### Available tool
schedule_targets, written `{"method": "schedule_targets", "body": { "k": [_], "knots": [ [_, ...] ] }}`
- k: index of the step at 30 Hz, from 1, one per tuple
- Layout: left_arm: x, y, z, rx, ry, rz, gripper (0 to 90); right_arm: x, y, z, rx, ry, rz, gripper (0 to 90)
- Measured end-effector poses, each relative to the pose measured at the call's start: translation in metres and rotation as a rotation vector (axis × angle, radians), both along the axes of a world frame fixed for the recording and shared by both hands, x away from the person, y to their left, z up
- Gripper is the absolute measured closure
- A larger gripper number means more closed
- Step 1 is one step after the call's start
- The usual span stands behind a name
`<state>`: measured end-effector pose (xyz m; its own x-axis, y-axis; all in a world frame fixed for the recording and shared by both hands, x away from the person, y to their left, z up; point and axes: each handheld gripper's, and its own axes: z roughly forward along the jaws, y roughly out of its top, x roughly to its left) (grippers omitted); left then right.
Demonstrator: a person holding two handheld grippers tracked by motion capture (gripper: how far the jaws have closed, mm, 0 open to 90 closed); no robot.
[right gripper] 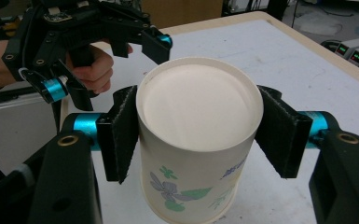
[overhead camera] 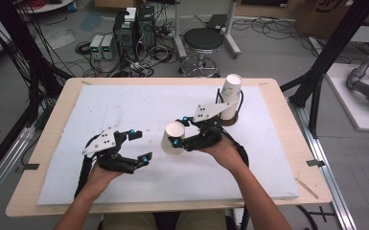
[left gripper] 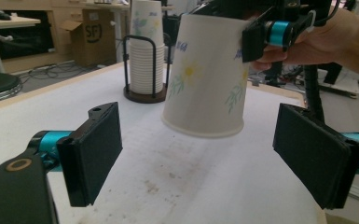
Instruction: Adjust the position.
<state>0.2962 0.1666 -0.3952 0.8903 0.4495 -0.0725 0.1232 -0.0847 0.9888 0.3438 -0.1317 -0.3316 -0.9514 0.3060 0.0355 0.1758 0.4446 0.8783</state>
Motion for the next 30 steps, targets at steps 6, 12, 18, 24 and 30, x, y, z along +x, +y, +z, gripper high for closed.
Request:
{"method": "schedule_targets", "body": {
  "k": [6,12,18,24,30],
  "knots": [
    [0.004,-0.012,-0.002,0.036,0.000,-0.021,15.4,-0.002,0.005,0.000,0.004,0.003,0.018,35.8],
    [0.008,-0.021,0.000,0.050,0.000,-0.047,15.4,-0.004,0.010,0.000,-0.003,0.012,0.040,35.8],
    [0.010,-0.030,-0.002,0.072,0.000,-0.069,15.4,-0.006,0.014,0.000,-0.001,0.016,0.060,35.9],
    [0.011,-0.037,-0.005,0.087,0.005,-0.090,16.3,-0.008,0.016,0.001,0.010,0.019,0.076,35.9],
    [0.012,-0.039,-0.006,0.092,0.004,-0.104,21.5,-0.009,0.015,0.001,0.025,0.028,0.085,36.0]
  ]
}}
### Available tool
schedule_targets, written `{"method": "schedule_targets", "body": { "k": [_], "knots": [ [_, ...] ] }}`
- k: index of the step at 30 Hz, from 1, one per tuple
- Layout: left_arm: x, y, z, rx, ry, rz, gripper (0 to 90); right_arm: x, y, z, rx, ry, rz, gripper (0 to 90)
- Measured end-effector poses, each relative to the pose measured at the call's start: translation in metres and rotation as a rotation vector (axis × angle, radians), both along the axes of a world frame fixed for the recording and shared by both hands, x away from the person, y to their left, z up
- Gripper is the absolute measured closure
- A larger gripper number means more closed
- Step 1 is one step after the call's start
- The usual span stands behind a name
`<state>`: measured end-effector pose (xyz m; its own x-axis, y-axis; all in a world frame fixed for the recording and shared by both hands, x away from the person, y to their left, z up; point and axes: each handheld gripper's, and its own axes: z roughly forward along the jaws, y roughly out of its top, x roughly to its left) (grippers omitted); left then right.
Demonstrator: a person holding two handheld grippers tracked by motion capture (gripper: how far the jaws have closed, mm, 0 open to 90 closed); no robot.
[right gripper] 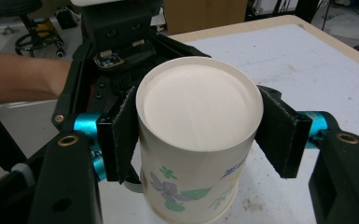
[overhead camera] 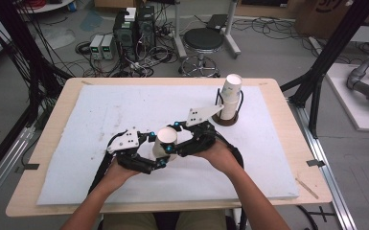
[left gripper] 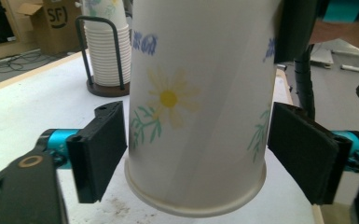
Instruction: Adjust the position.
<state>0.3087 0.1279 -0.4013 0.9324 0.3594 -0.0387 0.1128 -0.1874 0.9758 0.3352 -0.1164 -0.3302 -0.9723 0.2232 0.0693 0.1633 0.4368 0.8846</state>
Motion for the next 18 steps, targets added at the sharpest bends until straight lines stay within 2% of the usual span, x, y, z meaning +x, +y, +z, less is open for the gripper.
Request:
{"method": "schedule_targets", "body": {
  "k": [5,11,13,14,18],
  "knots": [
    [0.0002,0.0004,-0.0006,-0.015,0.008,-0.006,24.4,0.0007,-0.0018,-0.0001,0.014,0.015,-0.003,36.1],
    [0.0001,0.0013,-0.0007,0.008,0.003,-0.018,32.7,0.0009,-0.0031,-0.0026,0.010,0.028,-0.008,34.4],
    [0.0000,0.0013,-0.0004,0.026,0.002,-0.024,34.3,0.0012,-0.0028,-0.0048,0.011,0.044,-0.034,21.9],
    [0.0000,0.0014,-0.0001,0.042,0.005,-0.026,34.7,0.0016,-0.0031,-0.0056,0.006,0.047,-0.054,18.5],
    [0.0019,0.0029,0.0023,0.102,0.010,-0.034,36.1,0.0023,-0.0075,-0.0057,0.015,0.042,-0.053,18.5]
  ]
}}
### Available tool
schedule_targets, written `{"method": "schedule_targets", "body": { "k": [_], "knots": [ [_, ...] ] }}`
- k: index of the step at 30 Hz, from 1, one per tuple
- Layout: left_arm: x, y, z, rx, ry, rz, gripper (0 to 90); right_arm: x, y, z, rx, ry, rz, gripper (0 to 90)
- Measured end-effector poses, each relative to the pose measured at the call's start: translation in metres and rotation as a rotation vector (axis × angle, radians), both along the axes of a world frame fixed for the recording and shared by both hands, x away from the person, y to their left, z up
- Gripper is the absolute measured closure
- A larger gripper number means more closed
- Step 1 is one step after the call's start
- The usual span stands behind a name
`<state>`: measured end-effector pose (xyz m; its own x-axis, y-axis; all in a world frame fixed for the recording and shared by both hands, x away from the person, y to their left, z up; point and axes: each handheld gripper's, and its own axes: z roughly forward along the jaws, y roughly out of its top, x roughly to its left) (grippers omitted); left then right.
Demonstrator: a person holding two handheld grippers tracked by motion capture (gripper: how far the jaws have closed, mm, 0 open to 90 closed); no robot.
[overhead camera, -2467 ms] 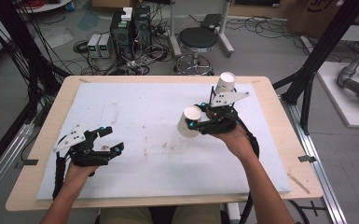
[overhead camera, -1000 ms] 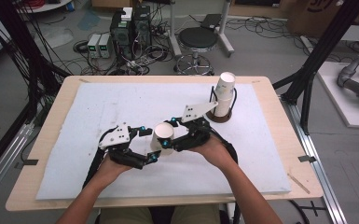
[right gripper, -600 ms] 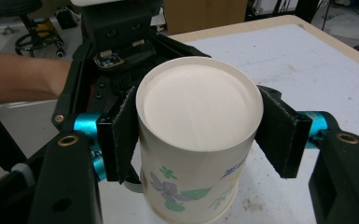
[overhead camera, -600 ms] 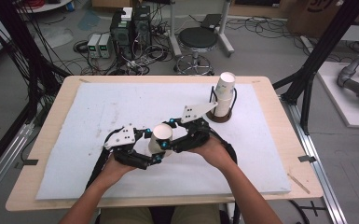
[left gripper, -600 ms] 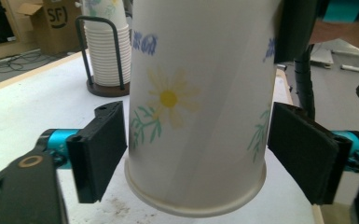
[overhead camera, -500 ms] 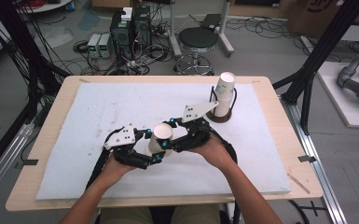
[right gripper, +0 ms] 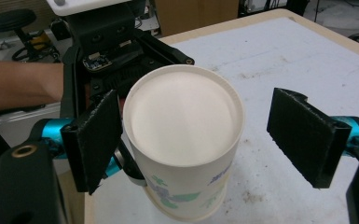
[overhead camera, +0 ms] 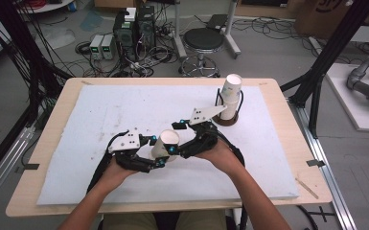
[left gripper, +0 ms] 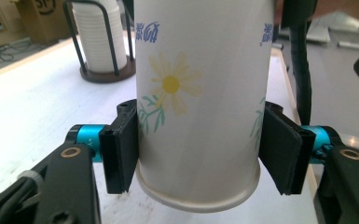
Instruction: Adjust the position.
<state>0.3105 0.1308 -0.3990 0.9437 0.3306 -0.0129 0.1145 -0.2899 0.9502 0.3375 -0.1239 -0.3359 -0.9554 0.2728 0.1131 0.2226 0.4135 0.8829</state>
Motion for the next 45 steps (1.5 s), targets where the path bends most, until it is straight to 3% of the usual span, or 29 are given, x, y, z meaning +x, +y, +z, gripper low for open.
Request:
{"method": "schedule_targets", "body": {
  "k": [6,9,16,28,35,42,45],
  "knots": [
    [0.005,0.002,0.010,0.120,0.011,-0.020,36.9,0.000,-0.007,0.002,-0.011,-0.009,0.014,18.5],
    [0.008,0.002,0.018,0.184,0.007,-0.027,37.3,-0.001,-0.010,0.002,-0.040,-0.021,0.018,18.5],
    [0.013,0.001,0.033,0.285,0.001,-0.045,37.7,-0.001,-0.016,0.002,-0.069,-0.042,0.030,18.5],
    [0.014,-0.017,0.049,0.478,-0.033,-0.113,37.7,-0.003,-0.017,0.000,-0.154,-0.089,0.068,18.5],
    [0.015,-0.023,0.053,0.549,-0.038,-0.145,37.2,-0.003,-0.014,-0.005,-0.220,-0.113,0.100,18.5],
    [0.015,-0.027,0.052,0.609,-0.031,-0.172,36.7,-0.003,-0.009,-0.009,-0.239,-0.123,0.131,19.0],
    [0.014,-0.030,0.051,0.616,-0.018,-0.182,36.7,-0.002,-0.006,-0.009,-0.253,-0.122,0.147,19.2]
  ]
}}
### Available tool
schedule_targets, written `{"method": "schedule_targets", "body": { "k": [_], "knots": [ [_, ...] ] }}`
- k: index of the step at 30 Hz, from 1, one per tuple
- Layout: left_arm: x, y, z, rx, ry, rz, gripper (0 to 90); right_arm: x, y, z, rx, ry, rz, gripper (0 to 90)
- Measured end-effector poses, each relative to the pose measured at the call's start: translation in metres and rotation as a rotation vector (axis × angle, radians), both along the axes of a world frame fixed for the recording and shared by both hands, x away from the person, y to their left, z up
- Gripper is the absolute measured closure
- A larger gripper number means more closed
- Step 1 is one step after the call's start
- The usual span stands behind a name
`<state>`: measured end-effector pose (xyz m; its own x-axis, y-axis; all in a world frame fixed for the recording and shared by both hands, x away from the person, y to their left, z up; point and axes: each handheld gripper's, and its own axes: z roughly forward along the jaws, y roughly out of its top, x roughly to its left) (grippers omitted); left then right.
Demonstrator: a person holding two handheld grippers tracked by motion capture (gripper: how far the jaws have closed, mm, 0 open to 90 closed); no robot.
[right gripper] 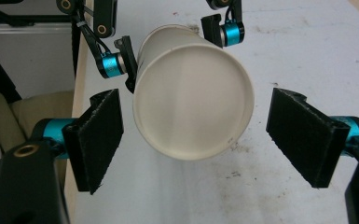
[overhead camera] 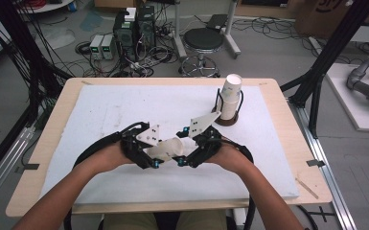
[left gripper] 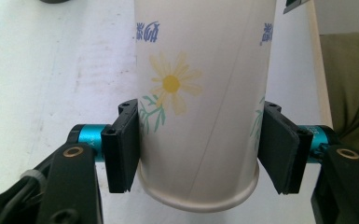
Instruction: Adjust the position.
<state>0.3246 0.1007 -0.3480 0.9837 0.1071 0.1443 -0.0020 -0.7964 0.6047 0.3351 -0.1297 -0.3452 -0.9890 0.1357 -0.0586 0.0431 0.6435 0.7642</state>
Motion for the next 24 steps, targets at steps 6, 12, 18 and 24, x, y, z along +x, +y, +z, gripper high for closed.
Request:
{"method": "schedule_targets", "body": {
  "k": [6,12,18,24],
  "knots": [
    [-0.001,-0.004,-0.003,0.040,0.003,-0.027,36.8,-0.002,0.009,0.001,-0.030,-0.005,0.049,23.9],
    [-0.002,-0.008,-0.006,0.043,0.012,-0.035,36.8,-0.002,0.015,-0.002,-0.069,-0.004,0.077,26.5],
    [-0.002,-0.008,-0.007,0.040,0.018,-0.049,36.7,-0.002,0.017,-0.004,-0.098,-0.005,0.095,36.7],
    [-0.002,-0.004,-0.011,-0.031,0.039,-0.038,30.6,-0.002,0.014,-0.003,-0.087,0.011,0.094,37.2]
  ]
}}
